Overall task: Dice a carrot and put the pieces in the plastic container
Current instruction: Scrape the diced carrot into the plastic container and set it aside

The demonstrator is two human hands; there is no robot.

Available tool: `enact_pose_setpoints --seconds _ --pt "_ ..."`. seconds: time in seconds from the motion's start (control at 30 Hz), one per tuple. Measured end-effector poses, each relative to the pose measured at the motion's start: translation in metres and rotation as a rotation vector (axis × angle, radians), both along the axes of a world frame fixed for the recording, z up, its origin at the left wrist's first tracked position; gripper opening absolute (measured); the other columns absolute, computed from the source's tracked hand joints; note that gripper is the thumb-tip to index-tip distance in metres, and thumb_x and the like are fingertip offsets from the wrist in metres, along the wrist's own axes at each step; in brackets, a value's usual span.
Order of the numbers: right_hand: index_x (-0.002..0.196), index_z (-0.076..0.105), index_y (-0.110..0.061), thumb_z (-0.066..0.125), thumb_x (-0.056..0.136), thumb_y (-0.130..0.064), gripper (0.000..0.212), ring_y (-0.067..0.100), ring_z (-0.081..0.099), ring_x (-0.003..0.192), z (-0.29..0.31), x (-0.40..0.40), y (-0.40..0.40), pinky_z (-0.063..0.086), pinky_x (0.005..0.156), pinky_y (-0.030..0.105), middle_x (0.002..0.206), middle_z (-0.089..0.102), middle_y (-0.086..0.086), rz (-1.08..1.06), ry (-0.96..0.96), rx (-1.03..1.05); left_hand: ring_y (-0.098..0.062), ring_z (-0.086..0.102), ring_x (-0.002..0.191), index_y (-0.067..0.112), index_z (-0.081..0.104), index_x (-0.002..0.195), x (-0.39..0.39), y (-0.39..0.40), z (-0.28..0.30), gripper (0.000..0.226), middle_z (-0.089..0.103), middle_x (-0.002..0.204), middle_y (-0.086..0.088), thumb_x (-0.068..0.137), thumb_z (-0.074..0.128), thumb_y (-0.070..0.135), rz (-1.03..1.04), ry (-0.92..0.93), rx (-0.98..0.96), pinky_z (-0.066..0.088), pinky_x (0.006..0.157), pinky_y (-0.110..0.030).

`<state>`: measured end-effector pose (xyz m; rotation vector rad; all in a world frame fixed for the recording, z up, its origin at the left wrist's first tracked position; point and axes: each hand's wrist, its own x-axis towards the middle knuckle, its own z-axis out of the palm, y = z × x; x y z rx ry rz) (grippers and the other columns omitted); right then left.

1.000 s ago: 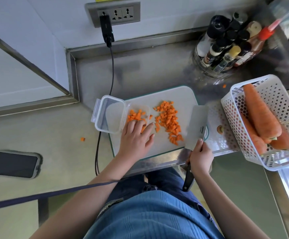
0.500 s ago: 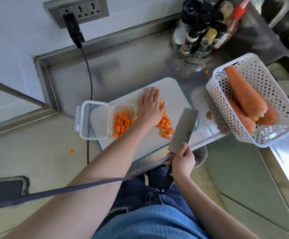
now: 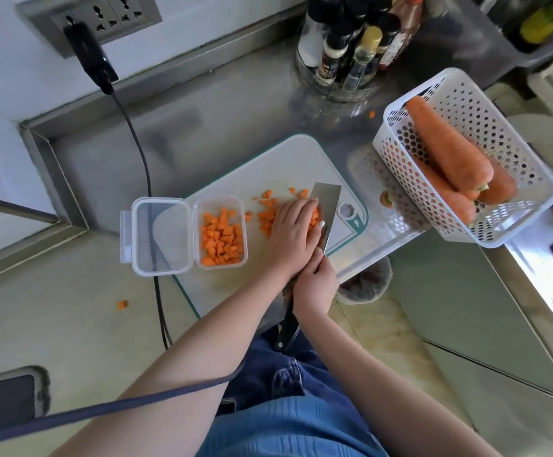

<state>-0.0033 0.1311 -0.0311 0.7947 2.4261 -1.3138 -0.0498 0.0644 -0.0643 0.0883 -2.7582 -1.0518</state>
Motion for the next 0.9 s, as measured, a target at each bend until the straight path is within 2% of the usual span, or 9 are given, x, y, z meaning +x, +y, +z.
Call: enact_pose_setpoints --seconds 0.1,0.2,0.3,0.4,0.57,0.63,0.73,0.9 --pt "0.078 0.055 -0.01 0.03 0.104 -0.031 0.041 0.015 0.053 0.063 -0.001 -0.004 0.001 0.04 0.06 0.033 0.07 0.059 0.002 0.026 0.021 -0.003 -0.027 0.047 0.106 0.003 0.059 0.109 -0.001 0.002 -0.007 0.03 0.058 0.11 -0.013 0.093 0.044 0.023 0.018 0.069 -0.037 0.038 0.096 -0.04" --pt "0.076 0.054 -0.007 0.031 0.104 -0.03 0.042 0.011 0.05 0.059 -0.003 -0.006 0.008 0.038 0.055 0.026 0.067 0.057 0.002 0.095 0.057 0.012 -0.027 0.048 0.091 0.004 0.057 0.095 -0.006 0.006 -0.009 0.019 0.058 0.095 -0.012 0.093 0.044 0.018 0.042 0.122 -0.104 0.04 0.086 -0.039" --pt "0.076 0.053 -0.005 0.032 0.103 -0.031 0.043 0.01 0.048 0.058 -0.002 -0.012 0.013 0.035 0.052 0.022 0.066 0.056 0.002 0.146 0.089 0.032 -0.028 0.048 0.084 0.005 0.054 0.088 -0.011 0.01 -0.003 0.019 0.056 0.089 -0.012 0.094 0.038 0.014 0.075 0.118 -0.094 0.041 0.079 -0.039" --pt "0.071 0.048 -0.007 0.033 0.104 -0.029 0.042 0.01 0.044 0.054 0.005 -0.019 0.019 0.033 0.05 0.019 0.061 0.052 0.001 0.184 0.137 0.041 -0.028 0.048 0.083 0.005 0.051 0.087 -0.017 0.013 0.008 0.02 0.055 0.088 -0.012 0.095 0.035 0.014 0.089 0.136 -0.056 0.043 0.08 -0.041" --pt "0.064 0.04 -0.015 0.034 0.104 -0.027 0.042 0.011 0.04 0.048 0.03 -0.026 0.017 0.033 0.046 0.019 0.055 0.047 0.001 0.28 0.198 0.004 -0.026 0.049 0.085 0.004 0.053 0.091 -0.016 0.009 0.035 0.021 0.057 0.092 -0.012 0.095 0.036 0.015 0.188 0.179 -0.057 0.042 0.079 -0.035" --pt "0.065 0.04 -0.015 0.032 0.104 -0.03 0.042 0.016 0.045 0.044 0.039 -0.023 0.009 0.032 0.04 0.018 0.053 0.047 0.002 0.328 0.188 -0.062 -0.026 0.048 0.087 0.004 0.053 0.092 -0.011 -0.001 0.046 0.017 0.057 0.093 -0.013 0.094 0.039 0.013 0.255 0.196 -0.08 0.041 0.08 -0.035" --pt "0.069 0.042 -0.019 0.03 0.104 -0.033 0.04 0.018 0.049 0.035 0.052 -0.014 -0.006 0.038 0.037 0.027 0.05 0.049 0.003 0.431 0.158 -0.168 -0.024 0.044 0.087 0.004 0.054 0.092 0.004 -0.022 0.057 0.015 0.056 0.093 -0.013 0.093 0.042 0.012 0.353 0.21 -0.115 0.039 0.081 -0.035" --pt "0.073 0.045 -0.02 0.03 0.104 -0.034 0.037 0.017 0.048 0.034 0.054 -0.002 -0.03 0.039 0.036 0.026 0.056 0.052 0.01 0.535 0.051 -0.289 -0.024 0.044 0.088 0.004 0.052 0.093 0.032 -0.053 0.054 0.014 0.054 0.095 -0.013 0.095 0.041 0.013 0.464 0.152 -0.167 0.037 0.082 -0.034"
